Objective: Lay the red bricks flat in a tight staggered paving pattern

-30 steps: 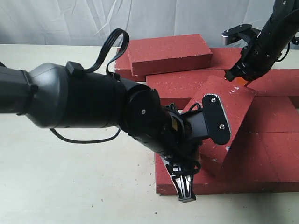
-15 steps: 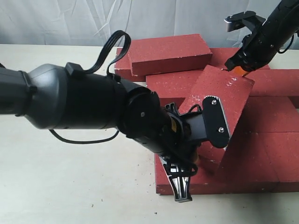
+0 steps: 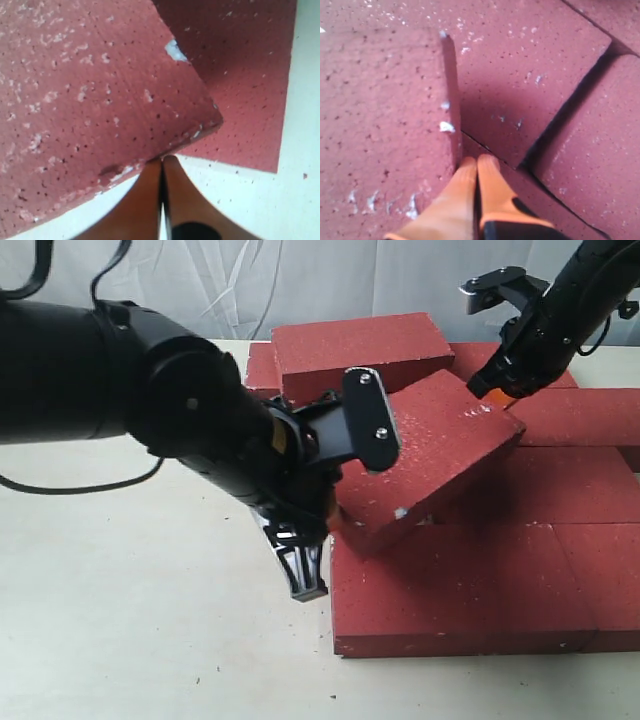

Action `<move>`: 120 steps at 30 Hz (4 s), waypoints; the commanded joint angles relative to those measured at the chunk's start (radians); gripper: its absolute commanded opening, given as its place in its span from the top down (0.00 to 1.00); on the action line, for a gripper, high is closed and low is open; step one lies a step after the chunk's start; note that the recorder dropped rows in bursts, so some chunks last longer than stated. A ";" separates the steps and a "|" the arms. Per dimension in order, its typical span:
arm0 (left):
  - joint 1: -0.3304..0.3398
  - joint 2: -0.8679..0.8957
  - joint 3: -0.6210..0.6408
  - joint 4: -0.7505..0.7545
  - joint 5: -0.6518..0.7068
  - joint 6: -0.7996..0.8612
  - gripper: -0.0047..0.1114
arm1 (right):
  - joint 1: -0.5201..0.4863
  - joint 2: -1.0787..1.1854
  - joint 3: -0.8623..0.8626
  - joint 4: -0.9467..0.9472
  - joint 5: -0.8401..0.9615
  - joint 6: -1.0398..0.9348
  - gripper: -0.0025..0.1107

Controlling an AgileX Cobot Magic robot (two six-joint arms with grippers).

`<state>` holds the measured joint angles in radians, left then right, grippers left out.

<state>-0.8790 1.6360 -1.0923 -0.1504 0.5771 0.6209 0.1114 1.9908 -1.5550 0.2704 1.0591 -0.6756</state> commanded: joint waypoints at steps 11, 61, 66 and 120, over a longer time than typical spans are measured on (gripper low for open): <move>0.252 -0.166 0.125 0.012 -0.080 -0.018 0.96 | 0.276 -0.011 -0.068 0.079 0.055 0.210 0.99; 0.669 -0.132 0.286 0.036 -0.075 -0.012 0.96 | 0.529 0.171 -0.068 -0.014 -0.130 0.317 0.99; 0.690 -0.136 0.286 0.058 -0.058 -0.014 0.96 | 0.529 0.142 -0.068 -0.068 -0.105 0.329 0.99; 0.799 -0.136 0.286 -0.058 -0.291 -0.012 0.96 | 0.500 0.065 -0.114 -0.076 -0.053 0.191 0.99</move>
<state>-0.0825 1.5079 -0.8051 -0.1964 0.2982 0.6100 0.6209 2.0822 -1.7046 0.2125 0.9135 -0.4651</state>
